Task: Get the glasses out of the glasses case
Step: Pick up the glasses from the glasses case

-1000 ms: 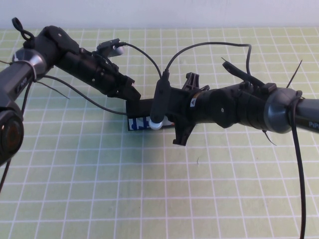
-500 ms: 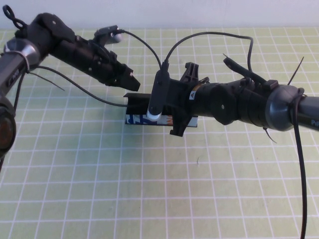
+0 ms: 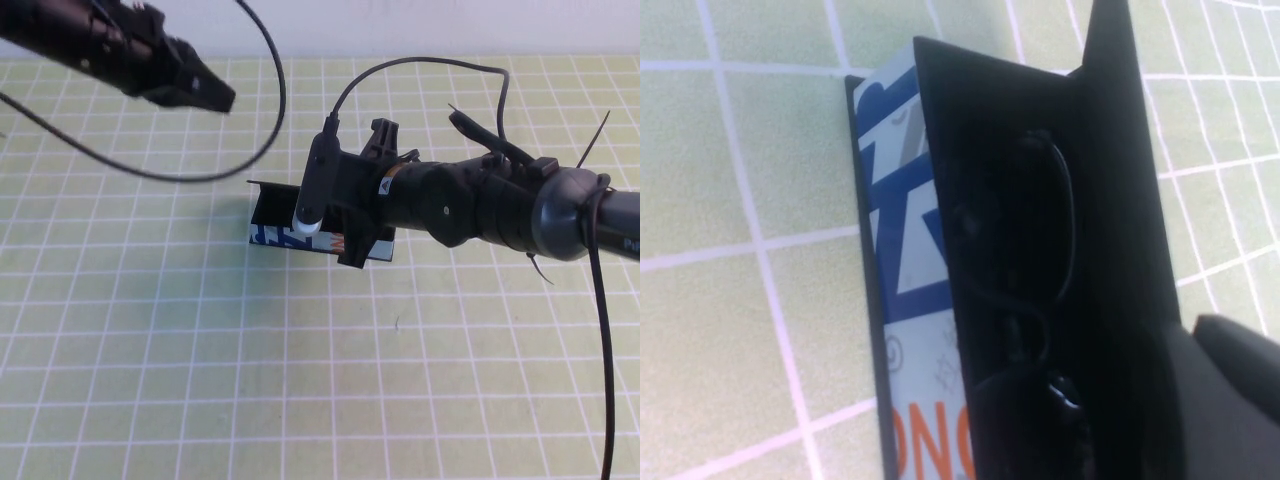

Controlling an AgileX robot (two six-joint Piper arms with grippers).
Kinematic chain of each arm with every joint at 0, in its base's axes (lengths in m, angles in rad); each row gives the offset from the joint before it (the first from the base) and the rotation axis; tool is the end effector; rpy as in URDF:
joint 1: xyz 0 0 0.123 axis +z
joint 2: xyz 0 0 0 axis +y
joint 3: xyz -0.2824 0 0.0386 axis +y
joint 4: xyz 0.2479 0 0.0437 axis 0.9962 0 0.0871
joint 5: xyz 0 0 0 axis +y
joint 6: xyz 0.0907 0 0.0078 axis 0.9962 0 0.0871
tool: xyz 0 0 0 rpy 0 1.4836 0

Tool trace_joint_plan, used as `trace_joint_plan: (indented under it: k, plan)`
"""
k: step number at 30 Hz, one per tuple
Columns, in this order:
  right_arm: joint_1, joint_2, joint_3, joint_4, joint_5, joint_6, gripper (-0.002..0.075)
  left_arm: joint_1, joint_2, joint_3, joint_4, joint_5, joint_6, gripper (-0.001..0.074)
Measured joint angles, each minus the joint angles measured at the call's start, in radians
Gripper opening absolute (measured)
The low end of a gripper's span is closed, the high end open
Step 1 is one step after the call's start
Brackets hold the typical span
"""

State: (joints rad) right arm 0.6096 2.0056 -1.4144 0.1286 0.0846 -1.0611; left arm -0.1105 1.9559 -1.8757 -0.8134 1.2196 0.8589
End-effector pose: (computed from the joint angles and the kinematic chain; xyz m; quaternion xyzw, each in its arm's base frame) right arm 0.3764 0.2641 0.2104 -0.6164 0.6304 -0.0713 0.4665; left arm 0.4146 -0.1085 0.3354 0.3612 0.8312 -0.3030 0.2947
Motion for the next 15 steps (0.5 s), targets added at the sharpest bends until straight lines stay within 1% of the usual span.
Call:
trace_joint_plan:
  k: [3, 6, 9, 15]
  plan:
    - [0.0, 0.002, -0.001, 0.016, -0.001, 0.0, -0.0007, -0.003, -0.015, 0.196, -0.082, 0.002, 0.149, -0.0004]
    - [0.0, 0.002, -0.001, 0.028, -0.002, 0.0, -0.0007, -0.003, 0.026, 0.341, -0.178, -0.004, 0.288, -0.0004]
    - [0.0, 0.002, -0.001, 0.034, -0.002, 0.0, -0.0007, -0.003, 0.09, 0.397, -0.264, -0.013, 0.394, -0.0004]
    - [0.0, 0.002, -0.001, 0.045, -0.003, 0.002, -0.0007, -0.003, 0.187, 0.393, -0.426, -0.031, 0.55, -0.0004]
